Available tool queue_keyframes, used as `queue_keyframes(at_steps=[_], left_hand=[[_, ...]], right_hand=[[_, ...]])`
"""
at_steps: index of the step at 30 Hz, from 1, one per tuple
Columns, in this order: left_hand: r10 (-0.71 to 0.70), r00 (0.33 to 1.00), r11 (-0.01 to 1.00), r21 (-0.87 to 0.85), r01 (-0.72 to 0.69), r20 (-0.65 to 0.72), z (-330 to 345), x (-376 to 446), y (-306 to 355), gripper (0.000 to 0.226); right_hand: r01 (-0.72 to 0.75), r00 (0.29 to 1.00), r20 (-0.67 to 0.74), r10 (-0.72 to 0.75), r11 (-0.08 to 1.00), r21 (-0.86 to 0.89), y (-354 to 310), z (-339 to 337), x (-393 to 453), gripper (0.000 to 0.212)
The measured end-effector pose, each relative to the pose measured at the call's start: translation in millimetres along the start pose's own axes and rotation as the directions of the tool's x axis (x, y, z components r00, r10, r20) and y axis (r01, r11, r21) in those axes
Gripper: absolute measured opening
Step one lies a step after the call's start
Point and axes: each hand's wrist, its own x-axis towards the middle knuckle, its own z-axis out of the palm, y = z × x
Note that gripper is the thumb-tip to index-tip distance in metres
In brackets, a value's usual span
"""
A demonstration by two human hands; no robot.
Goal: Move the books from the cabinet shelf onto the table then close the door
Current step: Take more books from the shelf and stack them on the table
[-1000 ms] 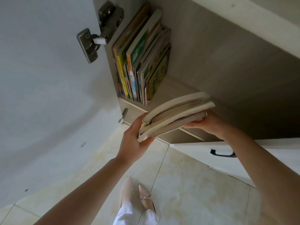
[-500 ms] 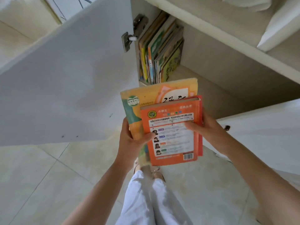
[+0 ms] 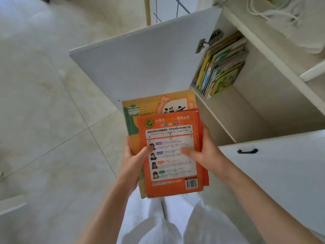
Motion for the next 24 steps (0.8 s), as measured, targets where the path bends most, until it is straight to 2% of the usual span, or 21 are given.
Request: queue_keyframes(at_steps=[5,11,18,21,24], left_hand=[[-0.005,0.987,0.998,-0.068,-0.006,-0.162,-56.7,-46.0,-7.4,0.048],[0.007,0.92,0.968,-0.229,-0.105,-0.393,-137.4,-110.8,-36.3,0.057],[0.026,0.756,0.929,-0.263,-0.261,-0.654,-251.8,-199.5,-89.9,0.062],[0.057,0.672,0.932,-0.203,-0.302,-0.738,-296.2,-235.5,-111.1,0.08],[0.058,0.595,0.914,-0.197,-0.354,-0.801,-340.6,-274.6,-133.3,0.093]], right_hand=[[0.021,0.989,0.151,0.0,0.99,-0.139,-21.4,57.3,-12.4,0.069],[0.035,0.95,0.31,0.045,0.968,-0.248,-38.4,154.2,-28.7,0.066],[0.173,0.866,0.499,0.038,0.914,-0.368,-35.9,309.0,-69.3,0.067],[0.271,0.815,0.579,-0.02,0.896,-0.351,-25.9,370.0,-92.7,0.07],[0.353,0.732,0.679,-0.06,0.886,-0.302,-14.2,433.3,-120.0,0.079]])
